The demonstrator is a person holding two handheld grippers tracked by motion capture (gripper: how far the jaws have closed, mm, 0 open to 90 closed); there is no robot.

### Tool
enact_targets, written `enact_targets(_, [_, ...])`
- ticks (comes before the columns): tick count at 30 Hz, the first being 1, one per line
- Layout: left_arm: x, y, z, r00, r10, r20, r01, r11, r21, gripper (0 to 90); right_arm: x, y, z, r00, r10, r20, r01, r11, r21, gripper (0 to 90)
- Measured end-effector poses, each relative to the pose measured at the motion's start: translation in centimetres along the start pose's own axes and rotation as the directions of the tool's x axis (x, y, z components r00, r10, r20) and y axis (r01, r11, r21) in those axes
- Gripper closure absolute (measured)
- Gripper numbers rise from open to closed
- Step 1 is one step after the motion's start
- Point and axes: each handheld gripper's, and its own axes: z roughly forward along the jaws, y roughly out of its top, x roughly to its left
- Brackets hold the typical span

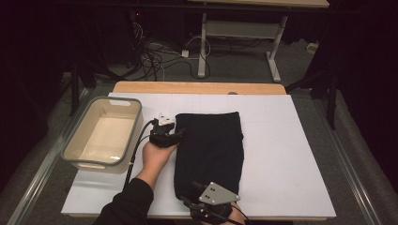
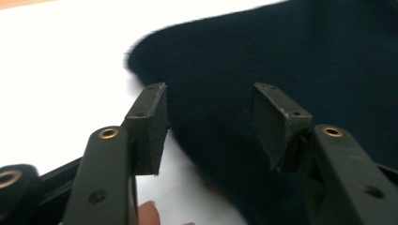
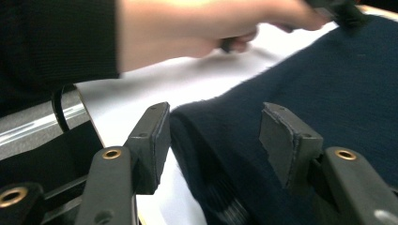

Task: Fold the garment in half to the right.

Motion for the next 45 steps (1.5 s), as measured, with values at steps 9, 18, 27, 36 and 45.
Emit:
enact_targets(9, [-3.7,-4.2,-3.9,0.9897,0.087,0.113,-0.085,0.9961,-0.023,44.7,-3.0,-2.7,-3.9,0.9964,0.046,0.071,-0.047,0.999,0.010,45.3])
enact_targets(18, [-6.4,-7.9,-7.7,0.9825,0.125,0.138,-0.118,0.9915,-0.054,84.0,-4.9,-4.5,-6.6,0.9903,0.045,0.132,-0.051,0.998,0.041,45.7])
enact_targets(27, [-9.1,-11.0,-9.3,0.9604,0.255,0.112,-0.262,0.9637,0.051,80.5,-6.0,-5.9,-7.6,0.9837,0.079,0.162,-0.085,0.996,0.035,46.7])
enact_targets(36, [-7.6,-11.6,-10.2,0.9783,0.107,0.177,-0.111,0.9938,0.009,66.1,-6.7,-7.0,-7.5,0.9814,0.098,0.165,-0.109,0.992,0.062,48.7])
enact_targets(45, [-7.1,-12.5,-11.4,0.9602,0.046,0.276,-0.043,0.9990,-0.015,34.7,-6.6,-6.5,-5.9,0.9857,0.079,0.149,-0.097,0.988,0.119,42.3])
